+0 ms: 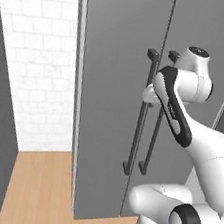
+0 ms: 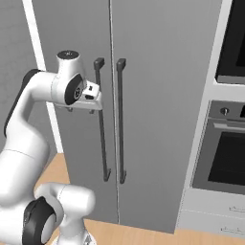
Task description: Take the strawberry from the fridge and place it on top of the pancake, located on the dining counter.
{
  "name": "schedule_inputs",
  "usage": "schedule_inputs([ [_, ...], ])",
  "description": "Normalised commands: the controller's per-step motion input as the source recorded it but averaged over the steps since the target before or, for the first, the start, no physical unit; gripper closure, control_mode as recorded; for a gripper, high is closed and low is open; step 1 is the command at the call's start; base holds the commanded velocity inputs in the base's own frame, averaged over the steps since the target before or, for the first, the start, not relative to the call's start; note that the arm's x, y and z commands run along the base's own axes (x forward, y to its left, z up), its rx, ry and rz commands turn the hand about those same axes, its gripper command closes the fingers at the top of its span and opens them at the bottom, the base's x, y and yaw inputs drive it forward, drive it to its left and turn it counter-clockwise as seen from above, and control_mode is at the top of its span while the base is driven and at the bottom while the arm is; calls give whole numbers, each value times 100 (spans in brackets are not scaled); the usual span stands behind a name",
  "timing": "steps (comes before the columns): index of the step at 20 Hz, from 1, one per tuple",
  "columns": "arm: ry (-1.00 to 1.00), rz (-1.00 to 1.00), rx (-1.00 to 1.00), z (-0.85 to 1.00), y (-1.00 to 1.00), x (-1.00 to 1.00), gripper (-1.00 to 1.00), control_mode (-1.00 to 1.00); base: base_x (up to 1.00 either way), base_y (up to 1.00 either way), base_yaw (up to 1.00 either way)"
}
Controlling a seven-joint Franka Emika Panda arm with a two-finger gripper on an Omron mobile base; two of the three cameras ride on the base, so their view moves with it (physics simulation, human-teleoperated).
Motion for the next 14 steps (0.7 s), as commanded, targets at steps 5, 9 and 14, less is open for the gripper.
schedule_inputs([
  [5, 0, 0, 0, 0, 0, 0, -100, 100, -7, -37, -3],
  [9, 0, 0, 0, 0, 0, 0, -100, 100, -7, -13, -1],
  [14, 0, 0, 0, 0, 0, 0, -100, 100, -47, -8, 0],
])
